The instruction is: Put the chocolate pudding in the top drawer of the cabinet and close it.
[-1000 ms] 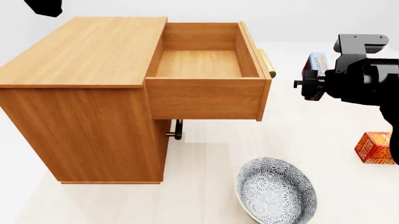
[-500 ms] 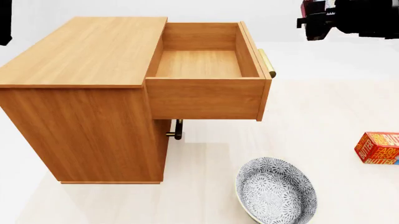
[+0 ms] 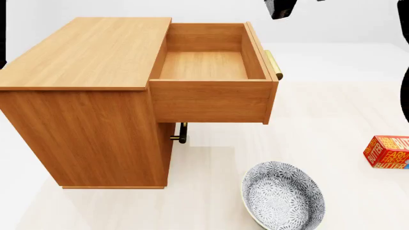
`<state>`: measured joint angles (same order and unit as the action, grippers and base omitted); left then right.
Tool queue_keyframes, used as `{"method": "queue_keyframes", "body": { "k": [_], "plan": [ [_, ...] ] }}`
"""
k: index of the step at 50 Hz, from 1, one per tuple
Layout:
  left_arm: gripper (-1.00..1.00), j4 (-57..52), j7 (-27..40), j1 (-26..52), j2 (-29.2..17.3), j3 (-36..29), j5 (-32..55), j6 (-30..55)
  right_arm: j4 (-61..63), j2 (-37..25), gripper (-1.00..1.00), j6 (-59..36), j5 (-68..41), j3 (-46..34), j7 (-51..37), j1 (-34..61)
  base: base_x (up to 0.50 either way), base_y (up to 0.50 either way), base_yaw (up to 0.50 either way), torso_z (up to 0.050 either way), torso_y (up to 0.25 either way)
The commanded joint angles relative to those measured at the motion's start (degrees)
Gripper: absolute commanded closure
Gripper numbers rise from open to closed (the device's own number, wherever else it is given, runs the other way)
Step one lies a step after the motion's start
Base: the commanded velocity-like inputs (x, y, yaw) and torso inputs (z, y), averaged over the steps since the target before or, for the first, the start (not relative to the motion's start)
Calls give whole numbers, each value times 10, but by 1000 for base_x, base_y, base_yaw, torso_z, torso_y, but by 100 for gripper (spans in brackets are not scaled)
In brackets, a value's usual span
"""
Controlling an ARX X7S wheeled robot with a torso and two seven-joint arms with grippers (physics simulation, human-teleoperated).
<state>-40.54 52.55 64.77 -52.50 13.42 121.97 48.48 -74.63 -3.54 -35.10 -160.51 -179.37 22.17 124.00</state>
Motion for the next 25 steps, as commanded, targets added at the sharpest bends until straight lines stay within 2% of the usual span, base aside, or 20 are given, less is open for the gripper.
{"method": "queue_keyframes", "body": {
  "k": [1,9,17,21,25],
  "plan": [
    [-100,-11,1,-27,-2,25,3,-5,-4,35,100,-46,101,111,28,17,0,0,0,0,0],
    [-100,-11,-3,-26,0,22,0,-4,-4,35,100,-95,379,410,13,5,0,0,0,0,0],
    [-100,-8,0,-15,-3,10,1,-5,0,35,100,-163,698,759,7,-20,0,0,0,0,0],
    [-100,-7,0,-11,-2,4,-1,-5,8,35,100,-190,791,865,12,-30,0,0,0,0,0],
    [-100,-7,2,-7,-3,0,0,-6,18,35,100,-199,837,917,11,-41,0,0,0,0,0]
  ]
}}
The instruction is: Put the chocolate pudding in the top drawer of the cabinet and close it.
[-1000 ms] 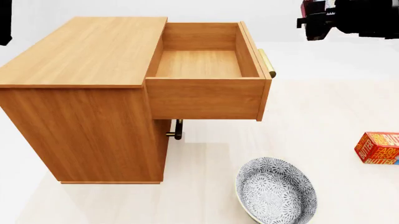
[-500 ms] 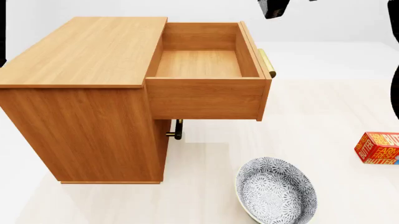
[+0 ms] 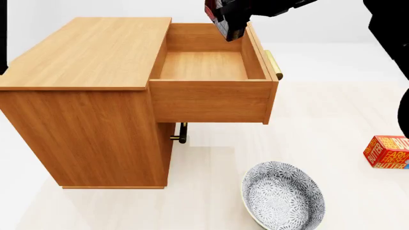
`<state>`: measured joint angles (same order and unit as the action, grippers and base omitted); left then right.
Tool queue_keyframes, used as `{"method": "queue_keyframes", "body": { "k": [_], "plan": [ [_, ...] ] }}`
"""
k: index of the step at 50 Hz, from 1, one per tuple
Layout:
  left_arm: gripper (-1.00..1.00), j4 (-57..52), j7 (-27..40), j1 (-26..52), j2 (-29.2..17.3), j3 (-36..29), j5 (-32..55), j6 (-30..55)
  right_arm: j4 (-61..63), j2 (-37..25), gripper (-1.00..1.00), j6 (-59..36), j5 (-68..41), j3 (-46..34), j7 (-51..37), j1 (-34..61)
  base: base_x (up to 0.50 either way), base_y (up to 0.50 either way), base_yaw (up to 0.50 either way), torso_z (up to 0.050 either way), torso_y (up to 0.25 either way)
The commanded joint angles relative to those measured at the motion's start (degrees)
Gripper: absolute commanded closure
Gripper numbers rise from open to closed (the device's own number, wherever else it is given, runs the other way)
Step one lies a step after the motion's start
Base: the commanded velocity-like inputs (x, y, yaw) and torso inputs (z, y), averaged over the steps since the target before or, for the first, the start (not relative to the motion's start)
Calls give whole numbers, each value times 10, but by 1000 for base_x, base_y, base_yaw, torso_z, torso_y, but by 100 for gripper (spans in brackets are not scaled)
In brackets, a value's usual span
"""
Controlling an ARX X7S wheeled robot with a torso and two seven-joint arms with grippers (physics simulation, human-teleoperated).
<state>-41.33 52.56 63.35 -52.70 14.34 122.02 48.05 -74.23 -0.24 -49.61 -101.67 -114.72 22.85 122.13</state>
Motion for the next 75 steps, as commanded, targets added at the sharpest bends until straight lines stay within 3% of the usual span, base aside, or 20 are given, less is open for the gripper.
{"method": "queue_keyframes", "body": {
  "k": [1,26,61,75],
  "plan": [
    [-100,1,3,8,-2,-10,0,-1,16,2,100,-55,254,277,4,-25,0,0,0,0,0],
    [-100,3,13,33,-16,-34,3,0,21,2,100,6,240,281,-38,-67,0,0,0,0,0],
    [-100,-3,15,46,-26,-40,9,-3,32,2,100,-31,243,285,-42,-57,0,0,0,0,0],
    [-100,-6,15,42,-33,-27,13,-7,42,2,100,-33,234,277,-42,-53,0,0,0,0,-128]
  ]
}}
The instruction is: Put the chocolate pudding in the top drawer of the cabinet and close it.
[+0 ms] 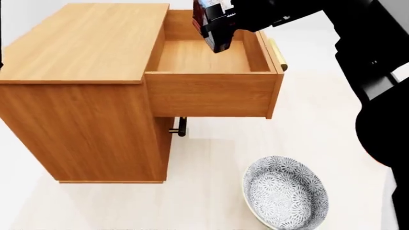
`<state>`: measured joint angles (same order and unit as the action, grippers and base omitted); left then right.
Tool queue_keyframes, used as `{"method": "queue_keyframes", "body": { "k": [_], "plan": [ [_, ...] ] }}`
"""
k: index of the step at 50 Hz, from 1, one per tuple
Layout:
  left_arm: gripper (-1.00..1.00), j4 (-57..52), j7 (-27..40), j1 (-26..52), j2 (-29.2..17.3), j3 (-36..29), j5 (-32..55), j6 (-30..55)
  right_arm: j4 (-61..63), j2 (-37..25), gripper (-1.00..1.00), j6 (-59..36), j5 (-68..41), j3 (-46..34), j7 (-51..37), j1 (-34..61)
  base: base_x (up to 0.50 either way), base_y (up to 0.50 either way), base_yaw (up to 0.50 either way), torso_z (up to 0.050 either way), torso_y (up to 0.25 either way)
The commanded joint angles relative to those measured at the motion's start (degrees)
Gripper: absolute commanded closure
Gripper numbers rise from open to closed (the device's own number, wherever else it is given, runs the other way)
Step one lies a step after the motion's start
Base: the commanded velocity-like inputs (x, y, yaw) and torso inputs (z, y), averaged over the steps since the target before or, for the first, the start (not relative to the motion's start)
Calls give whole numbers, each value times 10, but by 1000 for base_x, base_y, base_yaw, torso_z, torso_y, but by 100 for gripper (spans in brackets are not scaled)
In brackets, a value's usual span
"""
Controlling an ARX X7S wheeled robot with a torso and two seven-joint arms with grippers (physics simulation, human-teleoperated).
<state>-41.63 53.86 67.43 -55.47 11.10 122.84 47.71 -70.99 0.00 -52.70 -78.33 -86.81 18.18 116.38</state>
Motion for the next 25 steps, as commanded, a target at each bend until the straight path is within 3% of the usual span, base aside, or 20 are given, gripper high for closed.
{"method": "queue_keyframes", "body": {
  "k": [1,25],
  "plan": [
    [-100,-3,2,2,-6,6,6,-5,11,0,100,-2,0,-2,4,5,-10,0,0,0,-109],
    [-100,-6,-1,-3,-8,13,5,-7,22,0,100,5,-3,-5,-2,5,0,0,0,0,-102]
  ]
}}
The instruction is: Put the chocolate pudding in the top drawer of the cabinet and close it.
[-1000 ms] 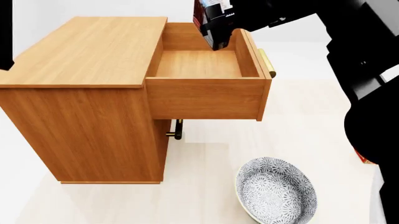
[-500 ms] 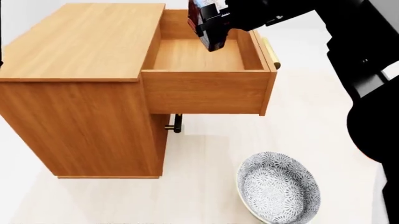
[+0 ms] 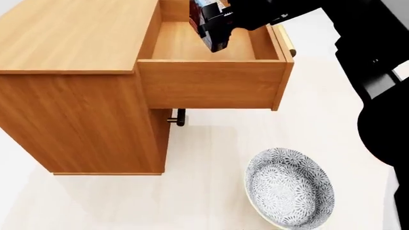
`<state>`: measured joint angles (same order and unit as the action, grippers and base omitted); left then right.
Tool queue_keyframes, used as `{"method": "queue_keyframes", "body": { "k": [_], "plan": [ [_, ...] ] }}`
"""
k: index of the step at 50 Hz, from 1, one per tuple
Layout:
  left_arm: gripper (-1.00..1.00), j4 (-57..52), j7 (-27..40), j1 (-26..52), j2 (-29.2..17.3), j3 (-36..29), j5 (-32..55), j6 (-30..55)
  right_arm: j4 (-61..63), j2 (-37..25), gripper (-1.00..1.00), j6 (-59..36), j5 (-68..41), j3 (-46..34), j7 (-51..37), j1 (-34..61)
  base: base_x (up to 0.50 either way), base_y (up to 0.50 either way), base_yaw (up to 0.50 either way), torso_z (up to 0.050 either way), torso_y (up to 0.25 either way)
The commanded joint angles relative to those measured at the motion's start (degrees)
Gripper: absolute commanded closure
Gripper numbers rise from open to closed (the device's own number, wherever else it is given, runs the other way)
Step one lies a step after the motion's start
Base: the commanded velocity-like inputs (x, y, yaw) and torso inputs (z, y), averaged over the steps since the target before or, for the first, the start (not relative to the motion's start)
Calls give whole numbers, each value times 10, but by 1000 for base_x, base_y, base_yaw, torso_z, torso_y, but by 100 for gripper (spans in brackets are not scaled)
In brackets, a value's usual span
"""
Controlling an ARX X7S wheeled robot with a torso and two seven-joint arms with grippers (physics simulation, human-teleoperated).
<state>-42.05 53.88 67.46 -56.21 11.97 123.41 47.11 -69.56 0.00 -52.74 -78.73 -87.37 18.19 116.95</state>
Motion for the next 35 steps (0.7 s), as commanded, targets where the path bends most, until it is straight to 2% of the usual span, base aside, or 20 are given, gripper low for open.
{"method": "queue_keyframes", "body": {
  "k": [1,14,15,35],
  "plan": [
    [-100,-2,-1,-4,0,4,-1,-1,8,0,100,6,0,0,-2,-1,0,0,0,0,-96],
    [-100,0,-9,-13,6,9,-12,1,5,0,100,5,6,0,2,1,-1,0,0,0,-55],
    [-100,0,-10,-14,6,10,-12,0,5,0,-100,5,6,1,3,1,0,0,0,0,0],
    [-100,-4,-8,-20,3,17,-8,-4,6,0,-100,4,10,3,7,6,0,0,0,0,0]
  ]
}}
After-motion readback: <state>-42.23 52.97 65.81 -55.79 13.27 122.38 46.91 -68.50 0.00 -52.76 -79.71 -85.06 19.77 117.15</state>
